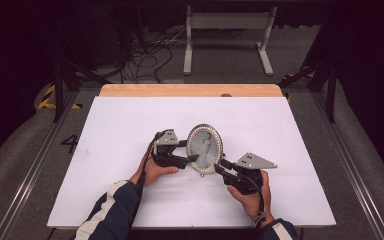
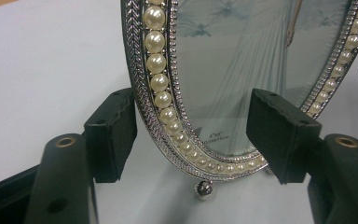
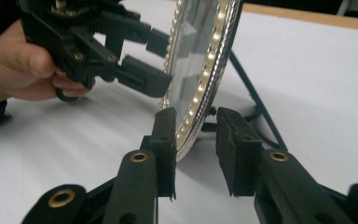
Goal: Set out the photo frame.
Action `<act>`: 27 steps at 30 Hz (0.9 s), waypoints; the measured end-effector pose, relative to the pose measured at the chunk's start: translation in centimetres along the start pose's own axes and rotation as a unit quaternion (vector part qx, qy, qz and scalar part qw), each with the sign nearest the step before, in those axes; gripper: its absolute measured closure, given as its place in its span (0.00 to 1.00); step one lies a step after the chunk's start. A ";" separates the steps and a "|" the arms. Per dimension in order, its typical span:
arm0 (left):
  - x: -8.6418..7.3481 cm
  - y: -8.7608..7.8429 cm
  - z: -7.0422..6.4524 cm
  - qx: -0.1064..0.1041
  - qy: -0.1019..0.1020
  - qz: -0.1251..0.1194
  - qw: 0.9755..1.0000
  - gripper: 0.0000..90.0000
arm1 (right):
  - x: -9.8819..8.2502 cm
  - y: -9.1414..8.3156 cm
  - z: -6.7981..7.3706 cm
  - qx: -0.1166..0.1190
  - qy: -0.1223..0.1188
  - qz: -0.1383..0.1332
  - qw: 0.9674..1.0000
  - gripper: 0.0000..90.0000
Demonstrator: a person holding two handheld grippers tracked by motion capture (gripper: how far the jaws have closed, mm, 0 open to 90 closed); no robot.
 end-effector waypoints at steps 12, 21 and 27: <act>0.2 -0.4 0.3 0.011 0.008 0.007 1.000 0.55 | 0.9 -0.3 -0.2 -0.016 -0.001 -0.033 0.999 0.87; -0.1 -1.0 0.4 0.028 0.013 0.021 0.999 0.64 | 1.2 -0.1 -0.4 -0.016 0.004 -0.038 0.999 0.89; -0.3 -1.4 0.4 0.044 0.025 0.032 0.998 0.67 | 1.3 0.2 -0.7 -0.019 0.004 -0.039 0.999 0.88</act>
Point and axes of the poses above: each handheld gripper's, and its own axes: y roughly forward along the jaws, x roughly out of its top, z roughly to its left, the point moved 8 cm from there along y, roughly forward along the jaws, and after that the axes turned 1 degree about y, right-handed, at the moved point
